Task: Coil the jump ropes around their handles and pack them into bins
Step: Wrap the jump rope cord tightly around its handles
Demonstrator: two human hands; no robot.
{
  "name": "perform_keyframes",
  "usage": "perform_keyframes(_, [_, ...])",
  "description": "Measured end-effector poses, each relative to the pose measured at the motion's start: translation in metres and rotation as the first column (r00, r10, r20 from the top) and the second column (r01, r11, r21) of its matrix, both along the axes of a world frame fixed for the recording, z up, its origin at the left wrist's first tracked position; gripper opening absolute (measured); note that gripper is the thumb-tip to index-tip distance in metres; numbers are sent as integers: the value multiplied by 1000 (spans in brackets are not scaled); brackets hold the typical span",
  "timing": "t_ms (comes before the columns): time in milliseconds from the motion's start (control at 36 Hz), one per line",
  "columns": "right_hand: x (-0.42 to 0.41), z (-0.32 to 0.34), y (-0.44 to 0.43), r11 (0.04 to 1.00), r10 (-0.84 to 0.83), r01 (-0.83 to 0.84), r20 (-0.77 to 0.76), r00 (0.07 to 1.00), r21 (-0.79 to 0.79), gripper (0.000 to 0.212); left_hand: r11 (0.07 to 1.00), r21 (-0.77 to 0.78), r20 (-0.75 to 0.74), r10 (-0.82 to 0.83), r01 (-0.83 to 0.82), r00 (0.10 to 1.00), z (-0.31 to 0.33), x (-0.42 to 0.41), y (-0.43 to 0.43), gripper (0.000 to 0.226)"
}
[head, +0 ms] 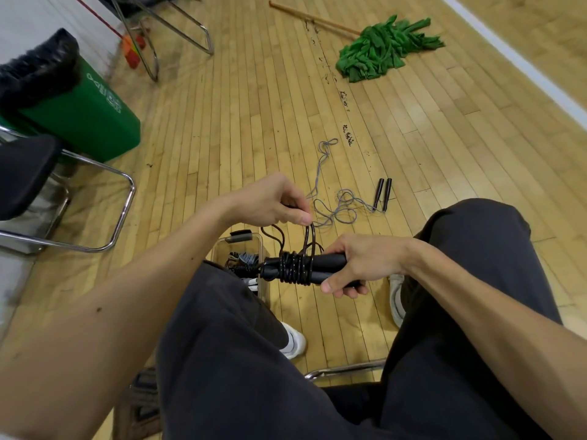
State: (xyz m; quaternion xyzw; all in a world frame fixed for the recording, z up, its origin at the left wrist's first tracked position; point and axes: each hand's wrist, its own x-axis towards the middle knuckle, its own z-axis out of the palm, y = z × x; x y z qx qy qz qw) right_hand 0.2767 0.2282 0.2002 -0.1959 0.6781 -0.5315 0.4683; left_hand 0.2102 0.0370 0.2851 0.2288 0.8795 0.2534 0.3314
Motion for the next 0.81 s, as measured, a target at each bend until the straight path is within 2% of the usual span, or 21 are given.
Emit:
perform_keyframes(278, [1,7,2,989,-2,1,-3,1000,-148,11,962,150,234,188,-227,954,-35,13,-15,12])
perform_keyframes(361, [0,8,3,983,-33,29,-17,999,-181,18,921,214,300,254,-324,919,-40,18,-20,16])
perform_keyframes(500, [0,9,5,969,-91,89,1,996,-231,12,837,298,420,317,-460,850,-54,28,-31,15])
perform_keyframes(528, [0,10,4,966,-96,94,4,995,-241,13,817,312,446,324,-484,834,-57,29,-33,21])
perform_keyframes(583, [-1,10,3,961,-101,102,17,995,-257,15,807,314,463,330,-500,823,-60,34,-35,33])
perform_keyframes(667, [-1,11,2,960,-108,108,13,994,-258,16,832,260,411,364,-490,836,-66,45,-35,23])
perform_keyframes(750, [-1,12,3,955,-160,158,10,987,-253,8,759,264,510,414,-595,754,-73,51,-34,26])
perform_keyframes(806, [-2,13,4,943,-218,213,9,976,-255,6,706,287,554,429,-647,714,-77,53,-32,20])
